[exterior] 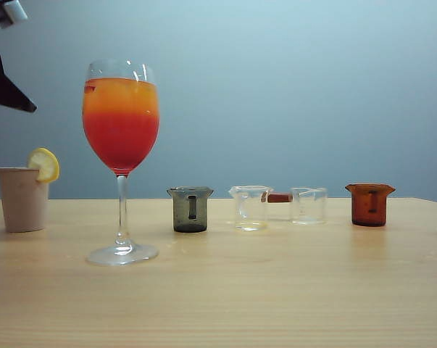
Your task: Pick up the lemon slice from the paper cup on the left and carefully insert it into the rim of the goblet.
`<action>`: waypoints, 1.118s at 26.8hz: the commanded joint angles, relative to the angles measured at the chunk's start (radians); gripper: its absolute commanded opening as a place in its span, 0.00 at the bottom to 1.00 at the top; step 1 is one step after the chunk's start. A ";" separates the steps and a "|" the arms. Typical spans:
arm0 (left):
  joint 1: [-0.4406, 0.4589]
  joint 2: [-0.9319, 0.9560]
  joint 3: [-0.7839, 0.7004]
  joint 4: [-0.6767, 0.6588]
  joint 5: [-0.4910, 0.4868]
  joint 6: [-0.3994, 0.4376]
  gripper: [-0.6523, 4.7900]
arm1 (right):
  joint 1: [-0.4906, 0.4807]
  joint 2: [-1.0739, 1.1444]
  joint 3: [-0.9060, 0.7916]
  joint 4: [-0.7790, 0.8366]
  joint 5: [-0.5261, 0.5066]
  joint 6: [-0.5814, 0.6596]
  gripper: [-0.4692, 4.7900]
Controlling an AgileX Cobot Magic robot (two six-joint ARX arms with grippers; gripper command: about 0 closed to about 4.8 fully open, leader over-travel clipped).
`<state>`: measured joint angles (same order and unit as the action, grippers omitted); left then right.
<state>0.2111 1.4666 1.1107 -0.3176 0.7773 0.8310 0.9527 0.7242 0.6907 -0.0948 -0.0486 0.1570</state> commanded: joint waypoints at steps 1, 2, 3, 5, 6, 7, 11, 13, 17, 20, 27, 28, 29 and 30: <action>0.006 0.004 0.006 0.005 0.013 0.014 0.47 | 0.000 -0.002 0.006 0.013 -0.003 0.000 0.09; 0.006 0.004 0.008 0.005 0.013 0.025 0.58 | 0.000 -0.002 0.006 0.013 -0.003 0.000 0.09; 0.006 0.004 0.011 0.017 0.010 0.033 0.70 | 0.000 -0.002 0.006 0.013 -0.003 0.000 0.09; 0.006 0.007 0.027 0.002 0.011 0.034 0.68 | 0.000 -0.002 0.006 0.013 -0.003 0.000 0.09; 0.006 0.011 0.042 -0.010 0.010 0.038 0.64 | 0.000 -0.002 0.006 0.013 -0.003 0.000 0.09; 0.006 0.023 0.071 -0.029 0.009 0.064 0.58 | 0.000 -0.002 0.006 0.013 -0.003 0.000 0.09; 0.006 0.064 0.187 -0.141 0.009 0.106 0.55 | 0.000 -0.002 0.006 0.013 -0.003 0.001 0.09; 0.006 0.092 0.254 -0.232 0.001 0.166 0.51 | 0.000 -0.002 0.006 0.012 -0.003 0.001 0.09; 0.005 0.143 0.355 -0.360 -0.018 0.246 0.49 | 0.000 -0.002 0.006 0.008 -0.003 0.001 0.09; 0.005 0.164 0.382 -0.389 -0.030 0.266 0.49 | 0.000 -0.002 0.006 0.008 -0.003 0.001 0.09; -0.015 0.204 0.381 -0.473 -0.040 0.325 0.43 | -0.001 -0.002 0.006 0.006 -0.003 0.001 0.09; -0.019 0.208 0.381 -0.477 -0.040 0.325 0.43 | 0.000 -0.002 0.005 0.004 -0.003 0.001 0.09; -0.025 0.218 0.381 -0.478 -0.040 0.325 0.42 | -0.001 -0.002 0.005 -0.003 -0.003 0.001 0.09; -0.027 0.227 0.381 -0.480 -0.040 0.325 0.42 | -0.001 -0.002 0.005 -0.010 -0.003 0.001 0.09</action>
<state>0.1875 1.6894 1.4868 -0.7929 0.7303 1.1519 0.9524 0.7242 0.6907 -0.1040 -0.0486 0.1574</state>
